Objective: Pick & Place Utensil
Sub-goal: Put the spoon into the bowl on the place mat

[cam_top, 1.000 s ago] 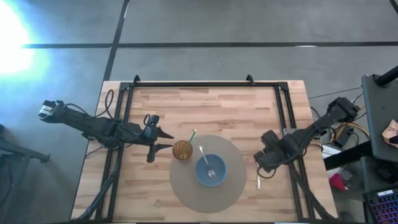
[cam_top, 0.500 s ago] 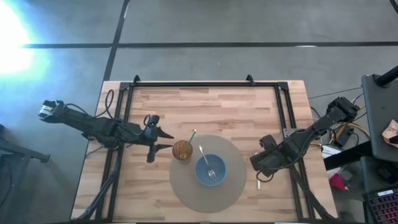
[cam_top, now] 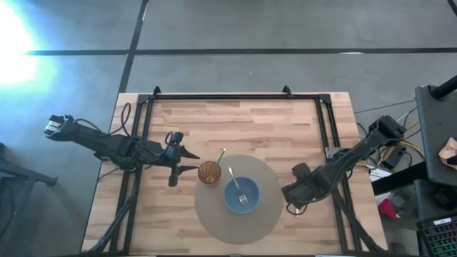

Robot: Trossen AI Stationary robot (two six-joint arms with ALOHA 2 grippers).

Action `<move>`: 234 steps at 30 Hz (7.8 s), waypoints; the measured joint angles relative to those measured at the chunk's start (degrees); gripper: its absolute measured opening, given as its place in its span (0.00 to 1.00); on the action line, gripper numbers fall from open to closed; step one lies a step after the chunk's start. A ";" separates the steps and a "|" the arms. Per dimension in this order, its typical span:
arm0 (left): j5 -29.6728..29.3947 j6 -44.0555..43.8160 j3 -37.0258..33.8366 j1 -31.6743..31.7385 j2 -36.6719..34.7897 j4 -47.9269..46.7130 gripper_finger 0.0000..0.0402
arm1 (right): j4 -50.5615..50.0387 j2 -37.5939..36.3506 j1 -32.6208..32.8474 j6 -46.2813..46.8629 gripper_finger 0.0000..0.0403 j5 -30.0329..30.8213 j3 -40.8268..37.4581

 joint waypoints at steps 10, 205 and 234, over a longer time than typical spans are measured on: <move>0.01 1.54 -0.04 0.00 0.00 -1.87 0.39 | 4.31 5.43 0.00 2.19 0.37 -2.69 0.01; 24.21 -19.14 58.29 21.29 47.36 -23.43 0.37 | 20.38 9.02 -13.11 -158.01 0.03 61.92 22.62; 24.26 -16.30 58.08 20.92 48.43 -23.11 0.03 | 23.33 9.02 -14.10 -160.97 0.03 62.05 22.58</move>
